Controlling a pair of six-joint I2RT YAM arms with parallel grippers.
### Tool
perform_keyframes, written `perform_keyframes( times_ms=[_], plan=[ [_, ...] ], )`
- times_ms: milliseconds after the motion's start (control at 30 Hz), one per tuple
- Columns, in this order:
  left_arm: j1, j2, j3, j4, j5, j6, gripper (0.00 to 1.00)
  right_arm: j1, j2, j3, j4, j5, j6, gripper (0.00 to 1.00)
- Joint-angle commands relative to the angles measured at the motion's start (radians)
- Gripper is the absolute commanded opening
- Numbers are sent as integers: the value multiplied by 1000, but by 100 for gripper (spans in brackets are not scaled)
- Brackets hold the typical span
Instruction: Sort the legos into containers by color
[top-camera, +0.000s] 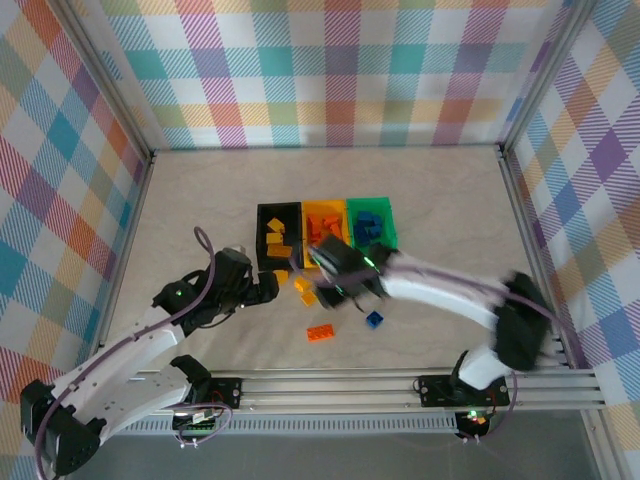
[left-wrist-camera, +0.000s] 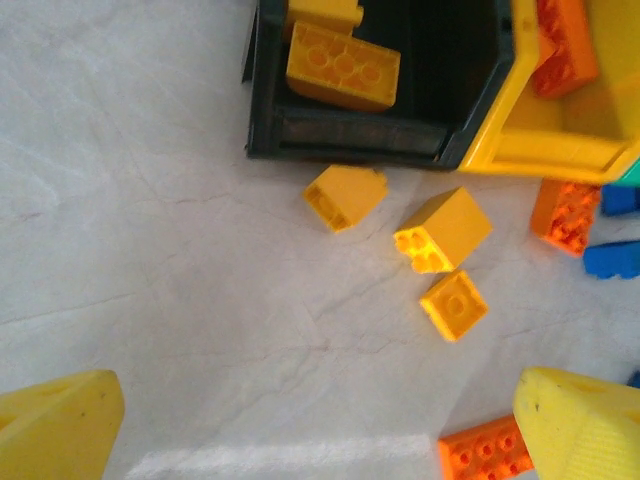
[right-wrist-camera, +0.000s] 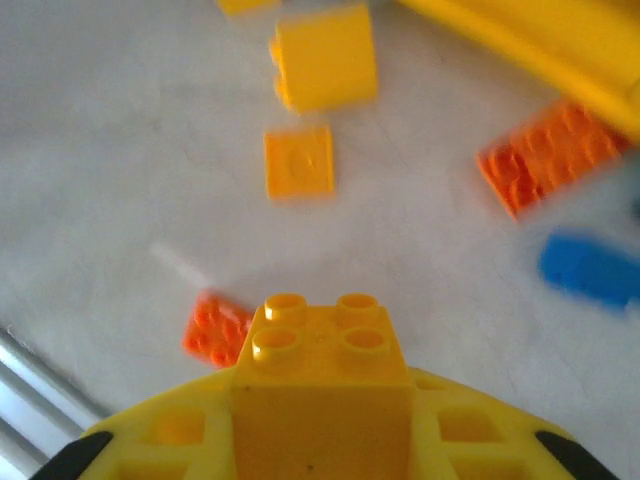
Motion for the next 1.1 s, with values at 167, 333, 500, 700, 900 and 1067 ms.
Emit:
perform_keyframes(
  times_ms=[167, 333, 500, 700, 900, 1067],
  plan=[
    [23, -46, -21, -44, 17, -26, 100, -97, 368, 598, 49, -35, -91, 22],
    [24, -95, -27, -58, 23, -33, 100, -105, 314, 490, 112, -49, -66, 24],
    [25, -84, 0, -71, 18, -15, 100, -107, 368, 542, 120, -77, -60, 29],
    [26, -71, -12, -41, 30, -15, 100, -115, 463, 604, 119, -72, -46, 51],
    [25, -65, -29, -17, 44, -18, 100, -130, 434, 562, 177, -78, -31, 68],
    [25, -53, -22, 3, 72, -7, 100, -130, 331, 458, 243, -59, -25, 71]
  ],
)
